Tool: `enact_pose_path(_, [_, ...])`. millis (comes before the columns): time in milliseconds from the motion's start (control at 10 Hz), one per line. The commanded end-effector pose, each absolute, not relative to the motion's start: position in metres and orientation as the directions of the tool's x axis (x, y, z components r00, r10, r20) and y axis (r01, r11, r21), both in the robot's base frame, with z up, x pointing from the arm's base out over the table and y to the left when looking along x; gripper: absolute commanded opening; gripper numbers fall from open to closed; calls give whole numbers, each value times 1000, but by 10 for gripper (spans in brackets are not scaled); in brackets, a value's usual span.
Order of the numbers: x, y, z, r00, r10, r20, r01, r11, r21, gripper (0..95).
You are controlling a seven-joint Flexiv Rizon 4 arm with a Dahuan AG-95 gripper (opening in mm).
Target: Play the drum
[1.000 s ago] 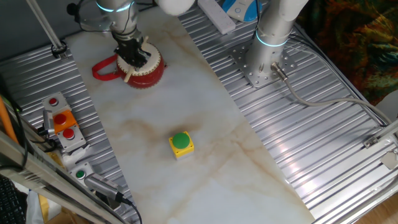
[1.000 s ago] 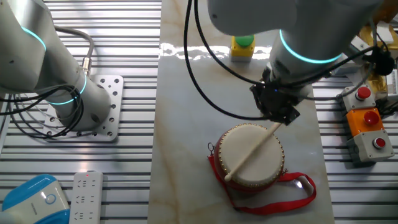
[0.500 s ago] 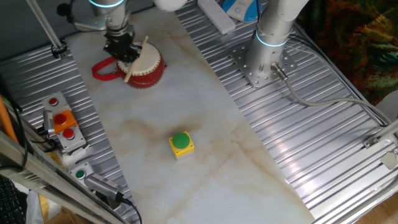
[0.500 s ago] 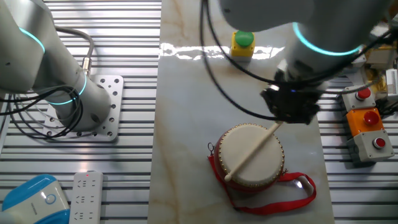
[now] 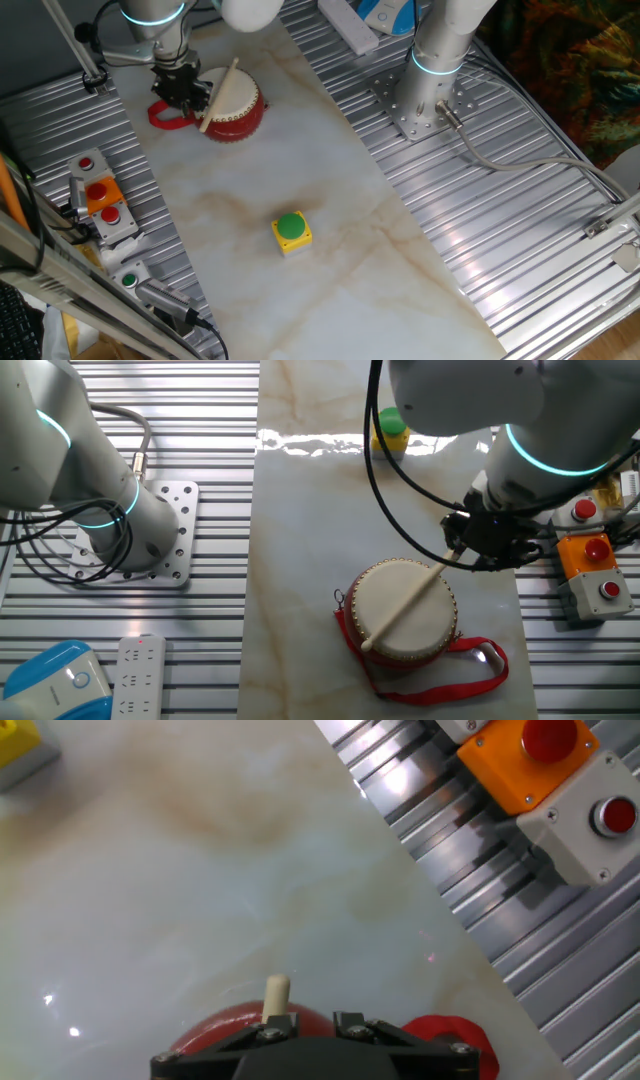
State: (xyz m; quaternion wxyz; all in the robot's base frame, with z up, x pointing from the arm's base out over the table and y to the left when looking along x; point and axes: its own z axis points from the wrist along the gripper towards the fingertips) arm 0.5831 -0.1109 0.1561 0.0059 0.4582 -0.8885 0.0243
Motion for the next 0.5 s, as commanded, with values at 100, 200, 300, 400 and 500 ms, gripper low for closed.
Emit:
enact_pose_path(100, [583,-110,155,-579,-815,25,-815,578,-33,380])
enact_pose_path(200, [583,-110,155,-579,-815,26,-815,578,-34,380])
enact_pose_path(300, [584,-110,153,-578,-815,27,-816,578,-34,380])
enact_pose_path(400, [585,-110,149,-578,-815,28,-816,577,-35,380])
enact_pose_path(500, [585,-108,145,-580,-814,23,-814,580,-32,380])
